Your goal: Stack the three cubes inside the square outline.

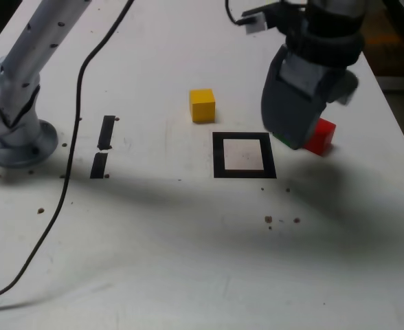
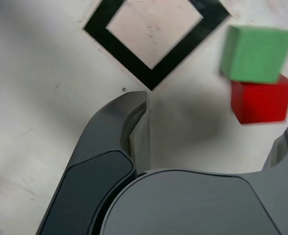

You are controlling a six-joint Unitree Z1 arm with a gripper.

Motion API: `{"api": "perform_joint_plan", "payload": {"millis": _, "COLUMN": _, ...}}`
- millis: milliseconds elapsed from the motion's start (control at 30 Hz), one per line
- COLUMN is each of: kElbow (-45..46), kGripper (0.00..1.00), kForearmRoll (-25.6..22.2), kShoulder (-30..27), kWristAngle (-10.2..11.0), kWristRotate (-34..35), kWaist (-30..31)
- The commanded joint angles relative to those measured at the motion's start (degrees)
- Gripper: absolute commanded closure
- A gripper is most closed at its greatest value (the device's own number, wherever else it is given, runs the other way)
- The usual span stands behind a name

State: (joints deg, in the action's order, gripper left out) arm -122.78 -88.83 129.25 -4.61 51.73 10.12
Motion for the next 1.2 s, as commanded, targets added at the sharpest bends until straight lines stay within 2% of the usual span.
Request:
{"api": "perform_joint_plan", "payload": {"millis": 0, "kElbow": -0.02, "kGripper": 0.09, "kForearmRoll": -0.1, "kShoulder": 0.38, "kWristAngle": -0.59, "kWristRotate": 2.97, "kWaist": -0.18}}
{"api": "perform_joint_plan", "payload": {"millis": 167, "kElbow": -2.54, "kGripper": 0.09, "kForearmRoll": 0.64, "kShoulder": 3.05, "kWristAngle": -1.01, "kWristRotate": 5.84, "kWaist": -1.07}}
{"api": "perform_joint_plan", "payload": {"millis": 400, "kElbow": -7.66, "kGripper": 0.09, "kForearmRoll": 0.74, "kShoulder": 9.09, "kWristAngle": -1.09, "kWristRotate": 6.4, "kWaist": -3.92}}
{"api": "perform_joint_plan", "payload": {"millis": 767, "kElbow": -7.85, "kGripper": 0.1, "kForearmRoll": 2.73, "kShoulder": 10.72, "kWristAngle": -0.88, "kWristRotate": 5.15, "kWaist": -7.37}}
{"api": "perform_joint_plan", "payload": {"millis": 1033, "kElbow": -7.64, "kGripper": 0.16, "kForearmRoll": 4.54, "kShoulder": 11.37, "kWristAngle": -1.06, "kWristRotate": 5.12, "kWaist": -7.92}}
{"api": "perform_joint_plan", "payload": {"millis": 1167, "kElbow": -7.42, "kGripper": 0.24, "kForearmRoll": 4.75, "kShoulder": 11.56, "kWristAngle": -0.78, "kWristRotate": 5.33, "kWaist": -8.06}}
